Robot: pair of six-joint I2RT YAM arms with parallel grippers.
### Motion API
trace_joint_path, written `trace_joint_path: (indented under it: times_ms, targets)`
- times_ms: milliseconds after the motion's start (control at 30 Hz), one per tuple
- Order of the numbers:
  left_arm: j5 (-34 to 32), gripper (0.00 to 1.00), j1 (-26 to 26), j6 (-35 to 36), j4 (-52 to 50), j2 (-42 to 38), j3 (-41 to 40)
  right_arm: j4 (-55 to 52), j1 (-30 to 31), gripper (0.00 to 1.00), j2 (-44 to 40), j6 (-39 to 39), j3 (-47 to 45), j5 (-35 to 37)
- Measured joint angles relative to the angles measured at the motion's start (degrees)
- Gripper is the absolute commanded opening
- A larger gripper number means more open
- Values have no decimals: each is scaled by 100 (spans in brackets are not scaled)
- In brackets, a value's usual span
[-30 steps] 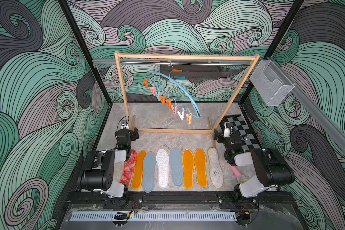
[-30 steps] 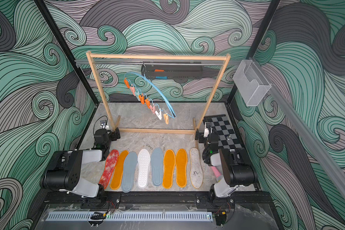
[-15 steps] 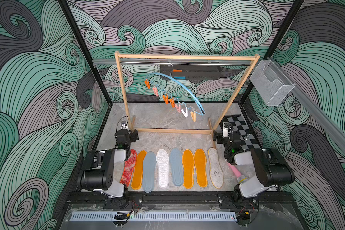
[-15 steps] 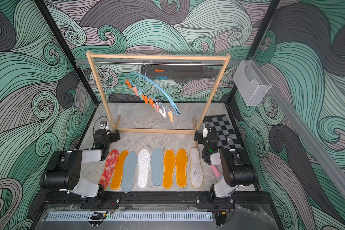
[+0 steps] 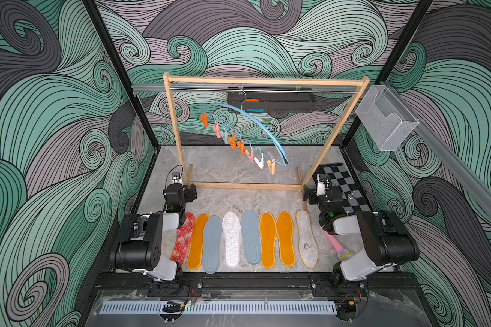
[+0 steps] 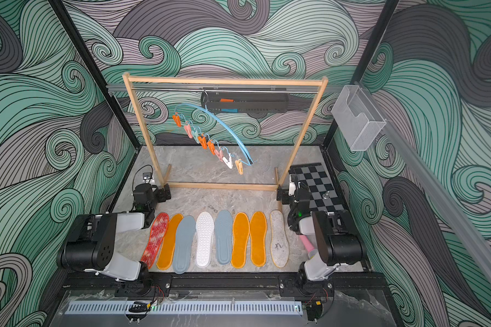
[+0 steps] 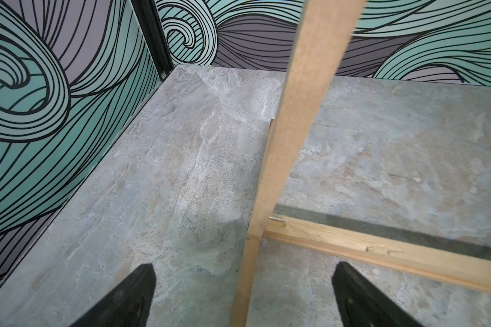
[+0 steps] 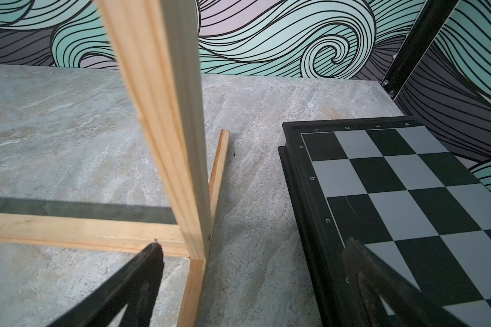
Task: Take the shoe insoles off the hanger
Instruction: Reset both arms
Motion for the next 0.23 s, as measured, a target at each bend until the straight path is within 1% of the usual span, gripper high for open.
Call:
trace_joint_path:
  times_ms: [233]
  targets:
    - [2, 99, 0, 0, -9, 0, 0, -76, -2, 99, 0, 0, 0, -24]
